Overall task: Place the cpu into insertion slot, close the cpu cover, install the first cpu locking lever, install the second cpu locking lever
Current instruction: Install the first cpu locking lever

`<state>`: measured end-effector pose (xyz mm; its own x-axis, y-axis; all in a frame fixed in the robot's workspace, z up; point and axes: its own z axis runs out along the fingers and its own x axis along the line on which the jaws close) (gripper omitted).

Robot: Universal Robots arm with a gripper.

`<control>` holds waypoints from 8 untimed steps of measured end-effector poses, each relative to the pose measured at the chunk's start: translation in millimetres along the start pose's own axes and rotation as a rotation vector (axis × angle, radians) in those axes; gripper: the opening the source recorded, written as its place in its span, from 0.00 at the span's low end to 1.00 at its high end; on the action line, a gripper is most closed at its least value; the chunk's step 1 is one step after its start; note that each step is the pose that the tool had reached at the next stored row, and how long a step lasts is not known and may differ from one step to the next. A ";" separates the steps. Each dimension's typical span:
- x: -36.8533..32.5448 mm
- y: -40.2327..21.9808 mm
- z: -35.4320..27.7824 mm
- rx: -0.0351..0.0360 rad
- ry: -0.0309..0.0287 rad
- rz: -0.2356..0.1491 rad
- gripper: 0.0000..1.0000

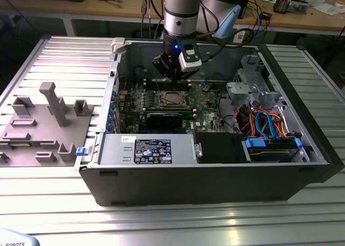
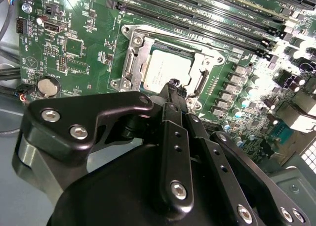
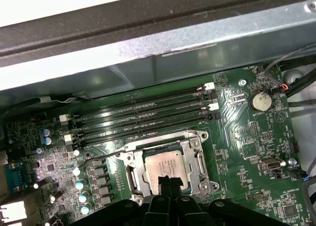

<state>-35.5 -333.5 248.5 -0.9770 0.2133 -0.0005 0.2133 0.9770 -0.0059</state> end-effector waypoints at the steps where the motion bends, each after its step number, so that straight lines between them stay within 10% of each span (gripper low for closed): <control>1: 0.0 0.0 0.0 0.0000 0.0000 -0.001 0.11; 8: 0.0 0.0 0.0 0.0001 0.0000 -0.007 0.11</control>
<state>-35.5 -333.6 248.5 -0.9785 0.2061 -0.0005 0.2061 0.9785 -0.0060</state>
